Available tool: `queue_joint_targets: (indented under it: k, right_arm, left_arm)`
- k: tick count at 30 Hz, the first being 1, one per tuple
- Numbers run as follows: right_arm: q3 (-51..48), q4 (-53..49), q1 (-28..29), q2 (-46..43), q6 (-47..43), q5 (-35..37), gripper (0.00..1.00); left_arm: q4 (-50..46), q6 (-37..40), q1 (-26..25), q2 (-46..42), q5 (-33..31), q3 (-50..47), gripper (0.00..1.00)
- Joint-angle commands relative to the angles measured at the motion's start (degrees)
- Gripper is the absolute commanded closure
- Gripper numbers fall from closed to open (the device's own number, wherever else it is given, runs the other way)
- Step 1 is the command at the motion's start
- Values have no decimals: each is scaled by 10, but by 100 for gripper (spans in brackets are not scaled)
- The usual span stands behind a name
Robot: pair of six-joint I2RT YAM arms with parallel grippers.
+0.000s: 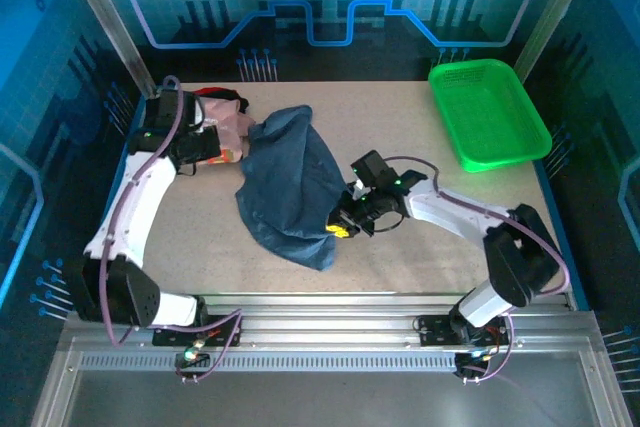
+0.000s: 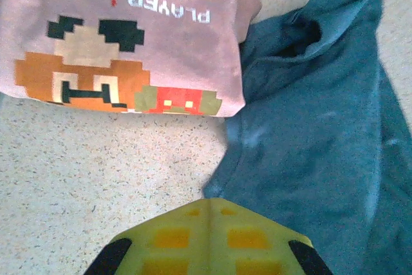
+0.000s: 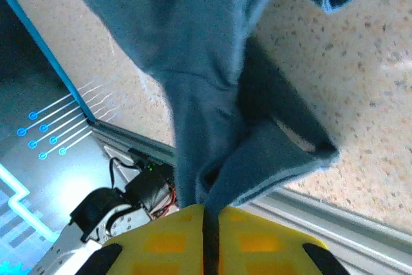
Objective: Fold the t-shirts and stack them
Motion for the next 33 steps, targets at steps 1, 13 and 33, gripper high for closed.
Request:
queue_joint_targets:
  k: [1,13,33]
  right_arm:
    - [42,2,-13,78,-33,-37,87]
    - [243,-123,-95,257,-164,-66,77]
    - [70,-201,-246,-26,-456,8,9]
  left_arm:
    - [14,6,2,78,-12,-11,100]
    - [-6,-150,-173,37,-3,9,71]
    - [-169,-538,-635,67,-49,-68,44]
